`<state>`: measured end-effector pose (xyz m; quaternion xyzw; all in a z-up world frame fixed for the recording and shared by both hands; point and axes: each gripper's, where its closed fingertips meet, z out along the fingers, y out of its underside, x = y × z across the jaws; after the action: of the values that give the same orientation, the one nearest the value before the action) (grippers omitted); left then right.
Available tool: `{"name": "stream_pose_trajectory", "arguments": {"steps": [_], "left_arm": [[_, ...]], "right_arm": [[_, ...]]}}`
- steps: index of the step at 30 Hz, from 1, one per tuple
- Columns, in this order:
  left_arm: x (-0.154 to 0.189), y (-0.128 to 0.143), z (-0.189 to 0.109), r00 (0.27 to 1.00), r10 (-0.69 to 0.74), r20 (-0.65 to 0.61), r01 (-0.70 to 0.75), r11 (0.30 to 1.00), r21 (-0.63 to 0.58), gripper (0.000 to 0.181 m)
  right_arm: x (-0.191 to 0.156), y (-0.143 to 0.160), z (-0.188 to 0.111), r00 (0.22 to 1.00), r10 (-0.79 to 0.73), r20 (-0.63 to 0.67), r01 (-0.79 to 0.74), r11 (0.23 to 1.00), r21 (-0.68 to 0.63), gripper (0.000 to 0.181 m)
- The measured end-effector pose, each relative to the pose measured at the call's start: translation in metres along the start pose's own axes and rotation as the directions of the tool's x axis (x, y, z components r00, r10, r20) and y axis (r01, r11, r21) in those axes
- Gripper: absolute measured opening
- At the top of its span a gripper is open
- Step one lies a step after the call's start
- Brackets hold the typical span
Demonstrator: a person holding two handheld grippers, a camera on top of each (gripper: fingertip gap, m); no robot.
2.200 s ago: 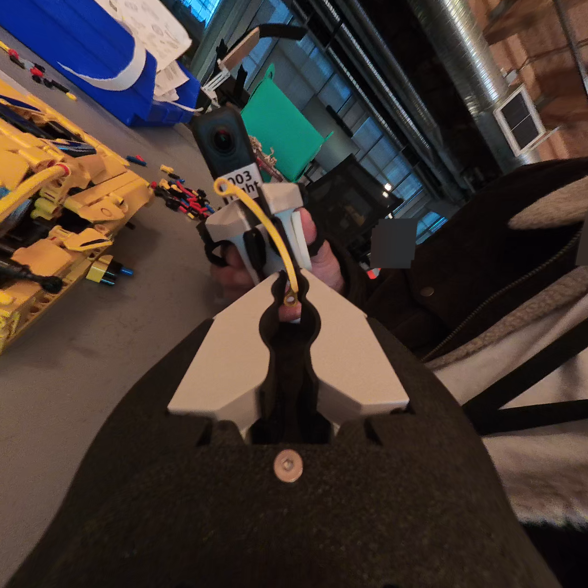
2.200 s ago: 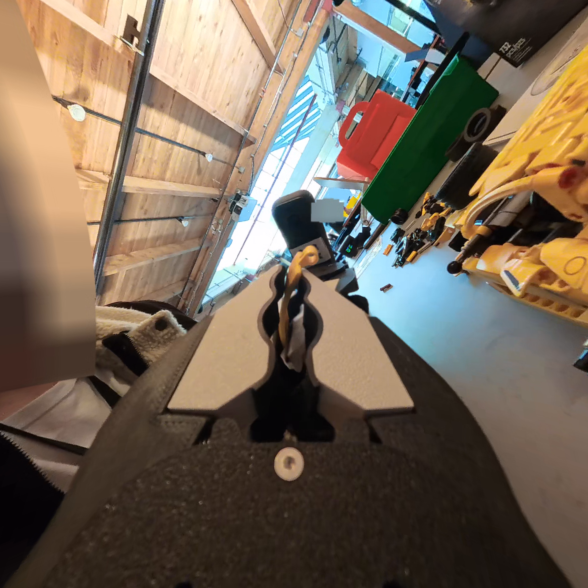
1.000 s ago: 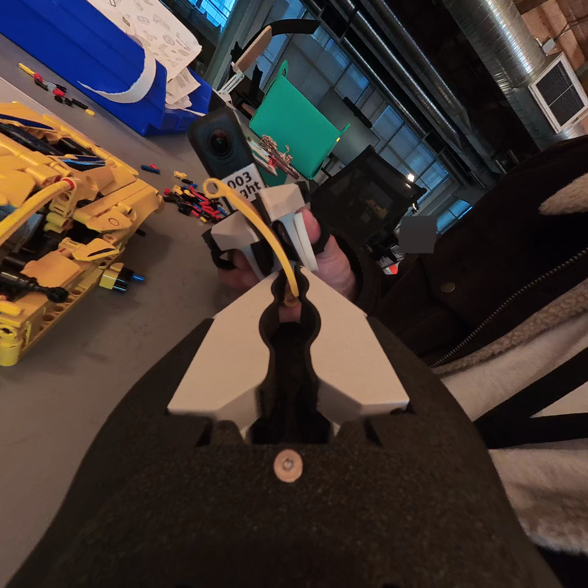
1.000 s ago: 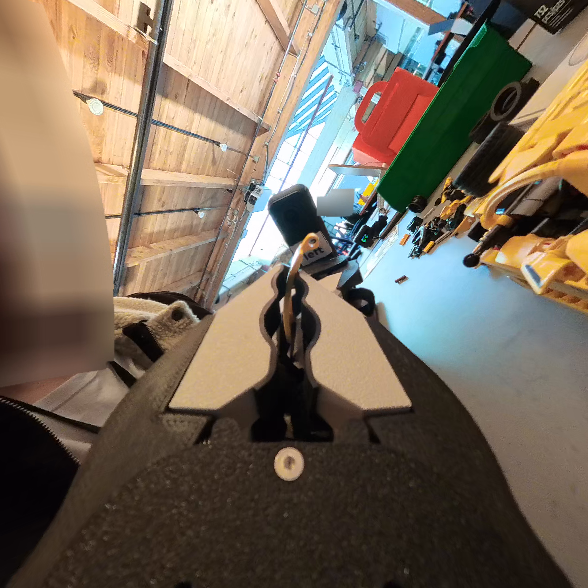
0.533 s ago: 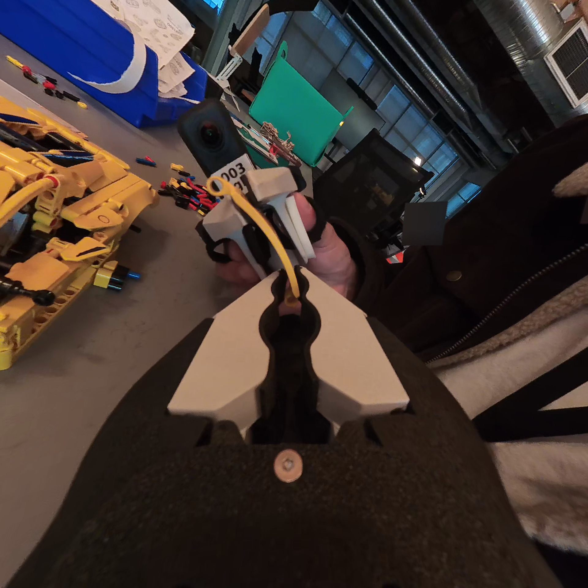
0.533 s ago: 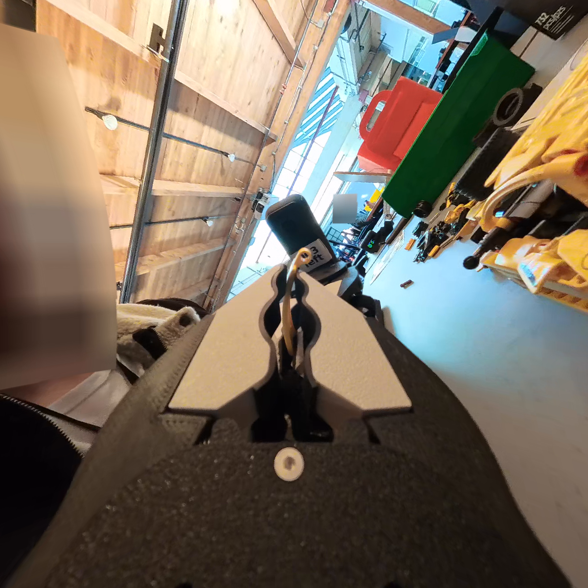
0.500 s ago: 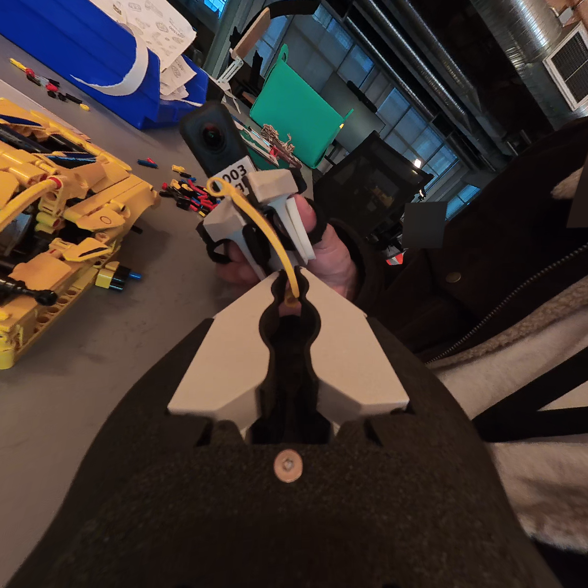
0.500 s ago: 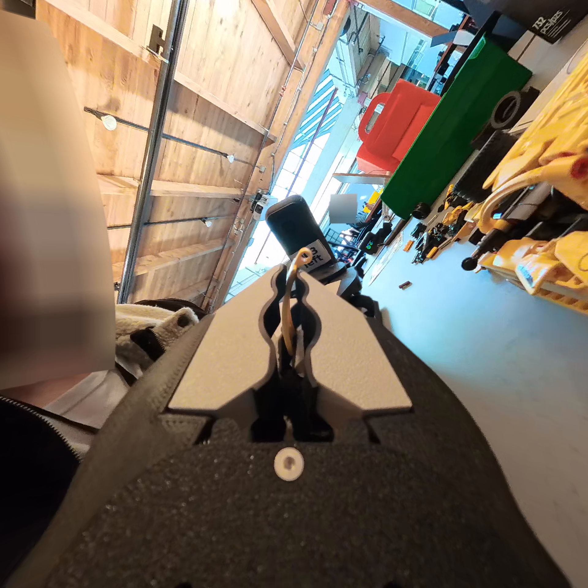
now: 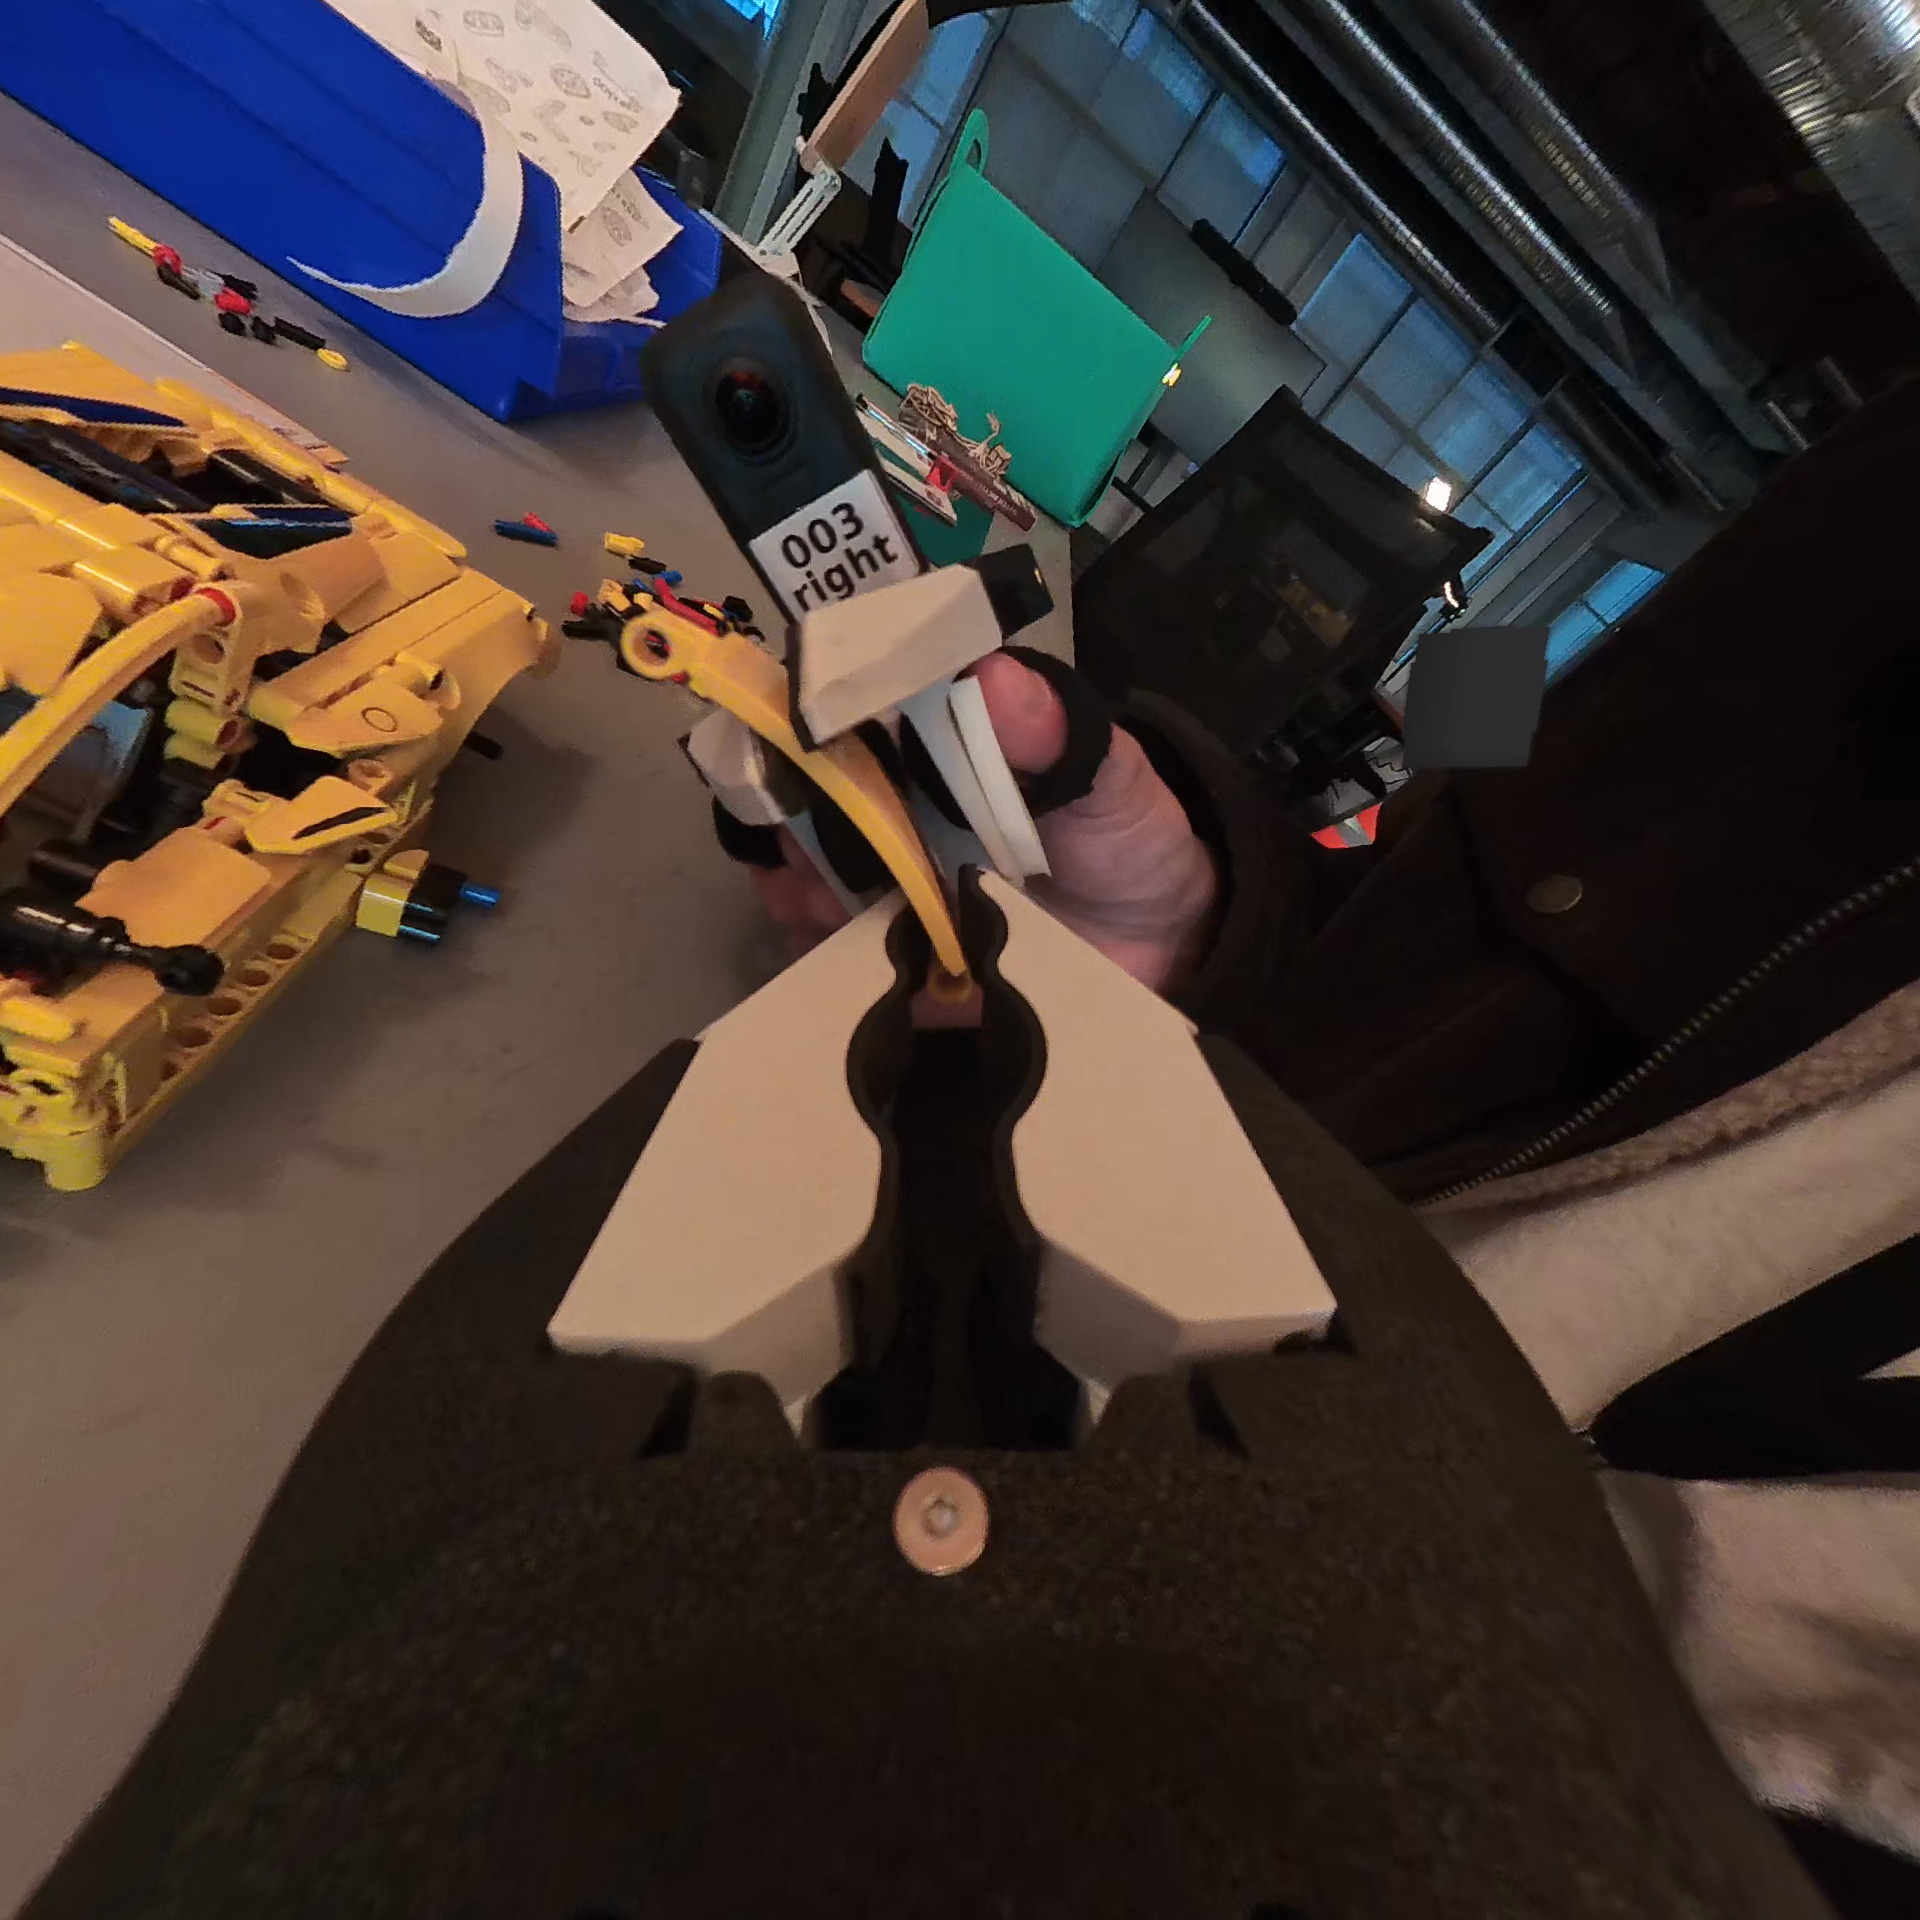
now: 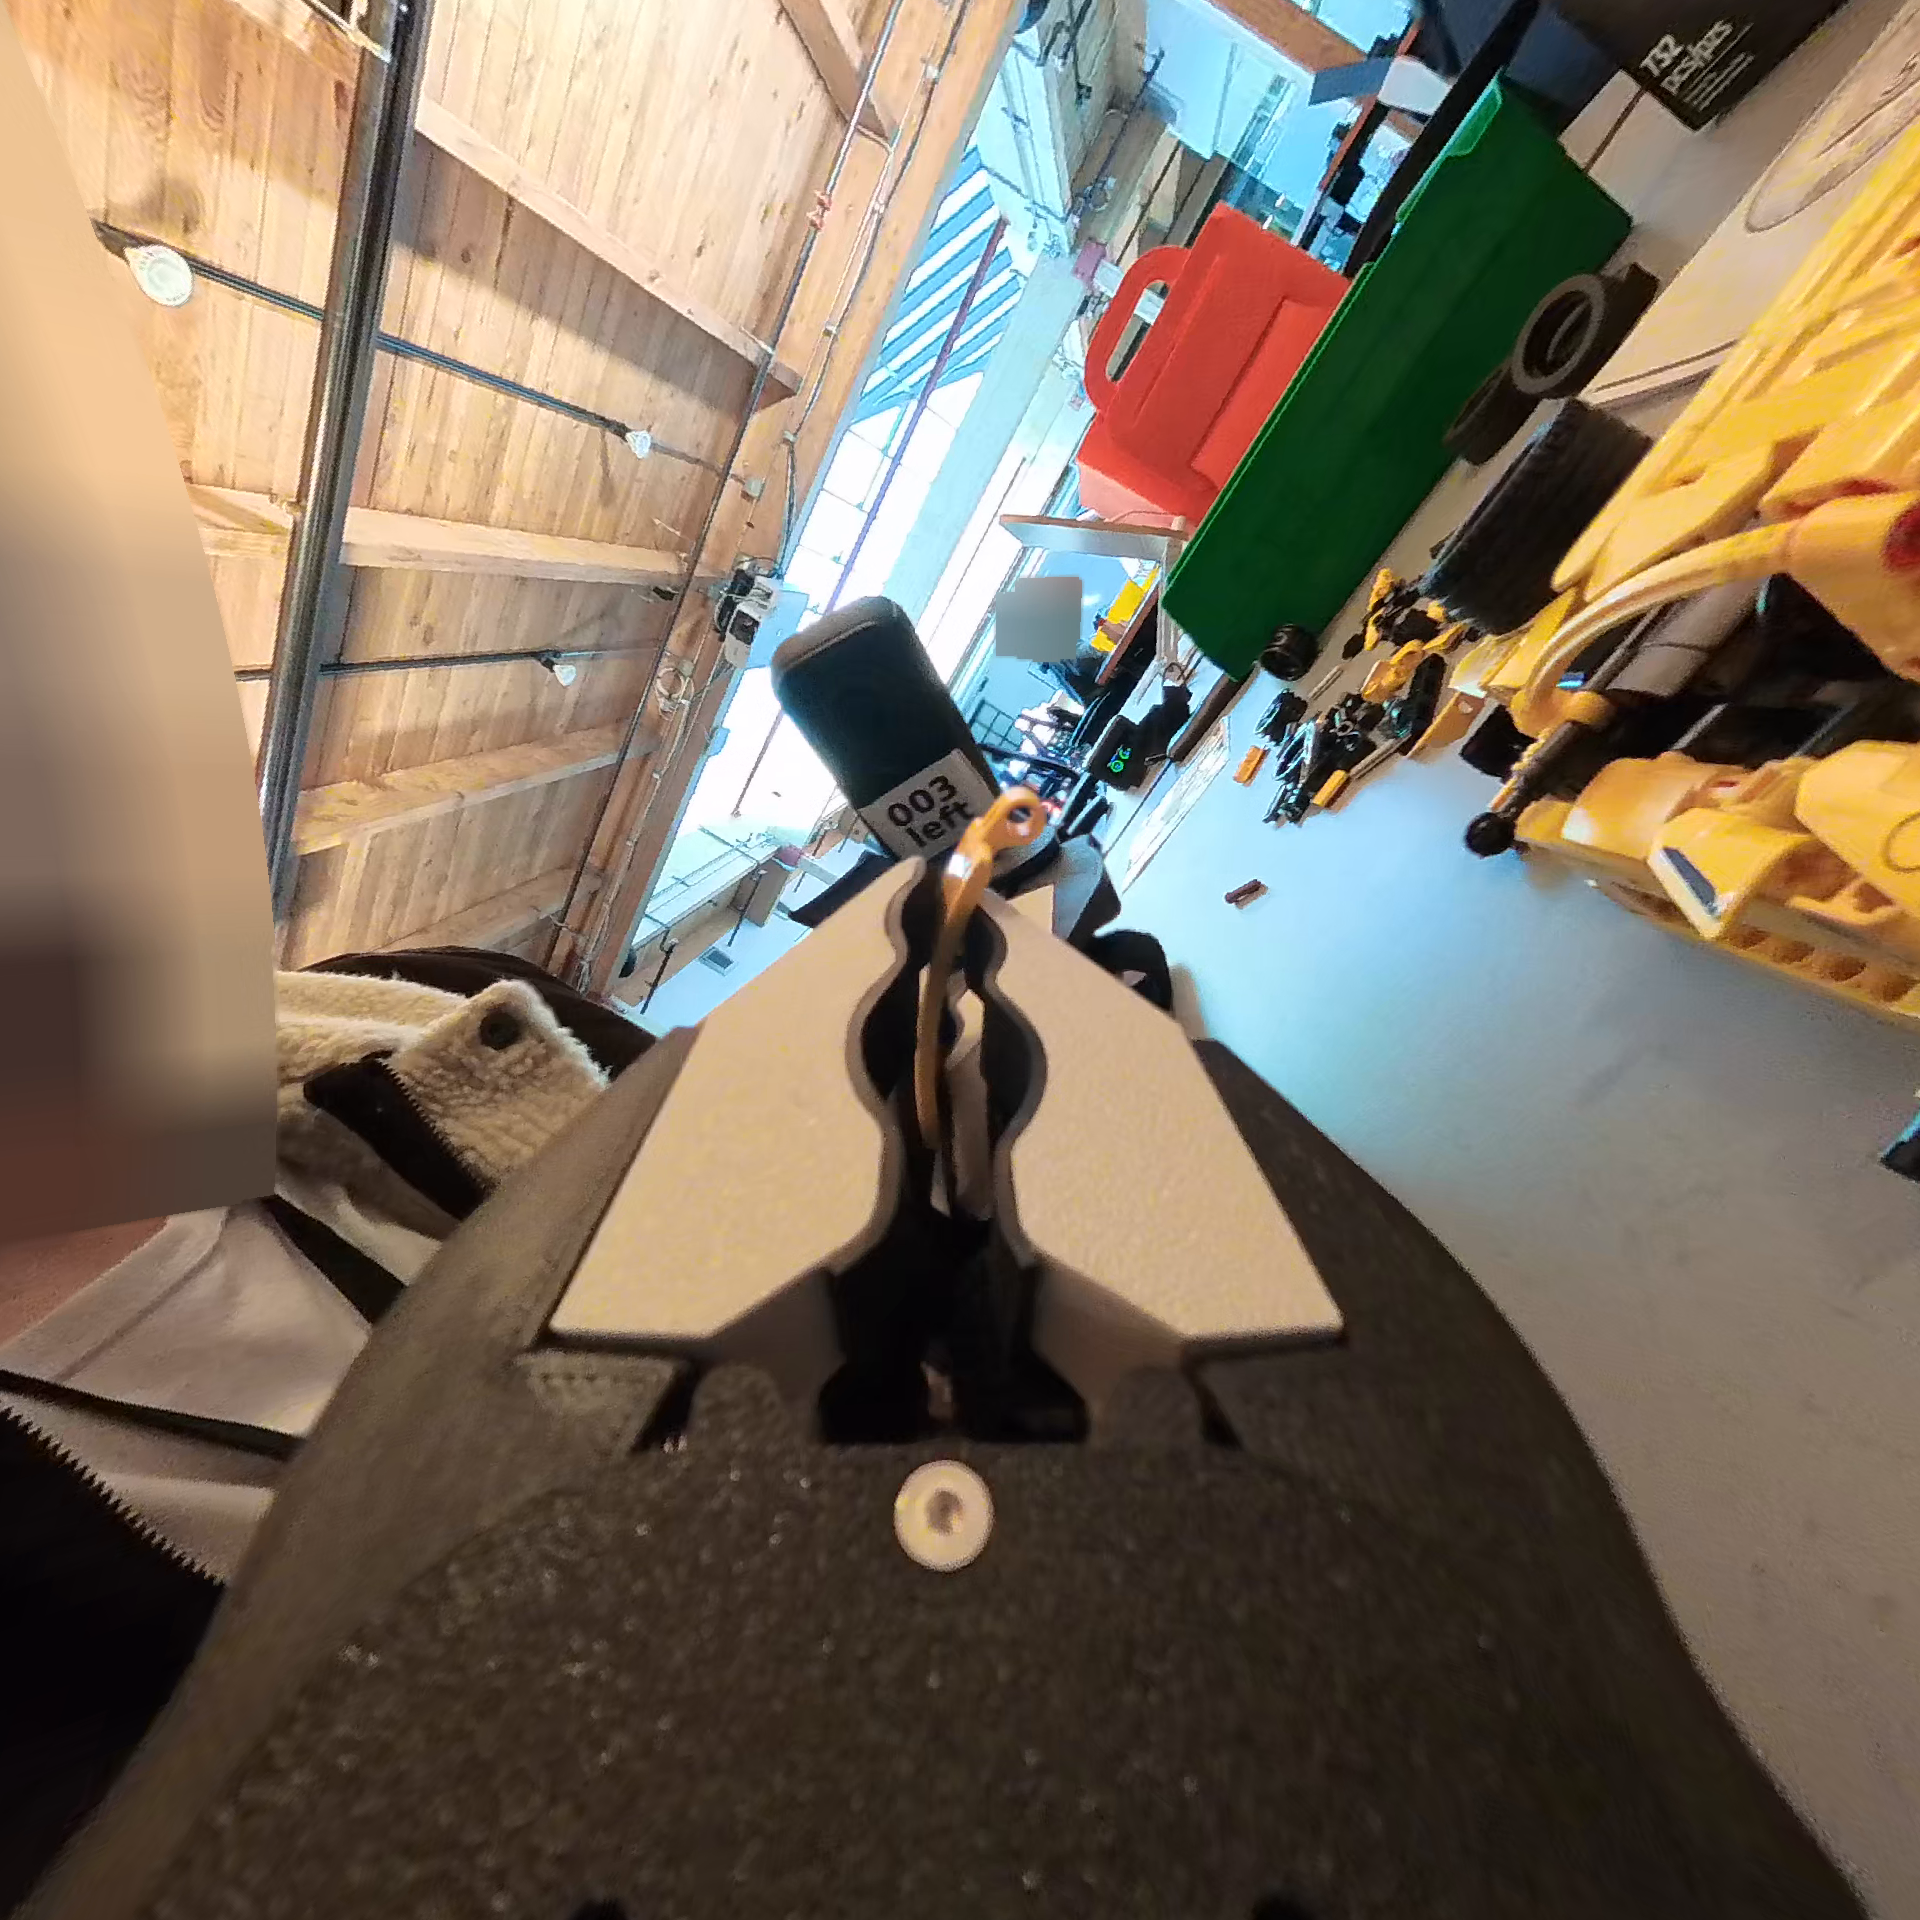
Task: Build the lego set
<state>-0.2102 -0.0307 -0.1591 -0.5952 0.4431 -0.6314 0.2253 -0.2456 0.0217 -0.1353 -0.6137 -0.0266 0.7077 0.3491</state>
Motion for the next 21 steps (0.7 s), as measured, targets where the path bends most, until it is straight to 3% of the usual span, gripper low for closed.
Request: {"name": "stream_pose_trajectory", "arguments": {"steps": [9, 15, 18, 21], "left_arm": [[0.0, 0.005, 0.004, 1.0, 0.022, 0.014, -0.021, 0.999, -0.033, 0.005], [0.005, -0.014, -0.011, 0.988, -0.094, -0.119, 0.104, 0.991, 0.087, 0.004], [0.002, -0.021, -0.018, 0.985, -0.118, -0.129, 0.136, 0.981, 0.136, 0.004], [0.003, -0.013, -0.013, 0.988, -0.104, -0.116, 0.114, 0.99, 0.087, 0.005]], "right_arm": [[0.004, -0.004, -0.001, 1.0, 0.019, -0.005, -0.019, 0.999, 0.027, 0.002], [-0.001, -0.008, -0.006, 0.995, 0.073, 0.072, -0.075, 0.997, 0.021, 0.017], [0.0, -0.011, -0.013, 0.998, 0.038, 0.045, -0.038, 0.999, 0.017, 0.012], [-0.002, -0.007, -0.011, 0.999, 0.007, 0.034, -0.006, 1.0, -0.023, 0.004]]}}
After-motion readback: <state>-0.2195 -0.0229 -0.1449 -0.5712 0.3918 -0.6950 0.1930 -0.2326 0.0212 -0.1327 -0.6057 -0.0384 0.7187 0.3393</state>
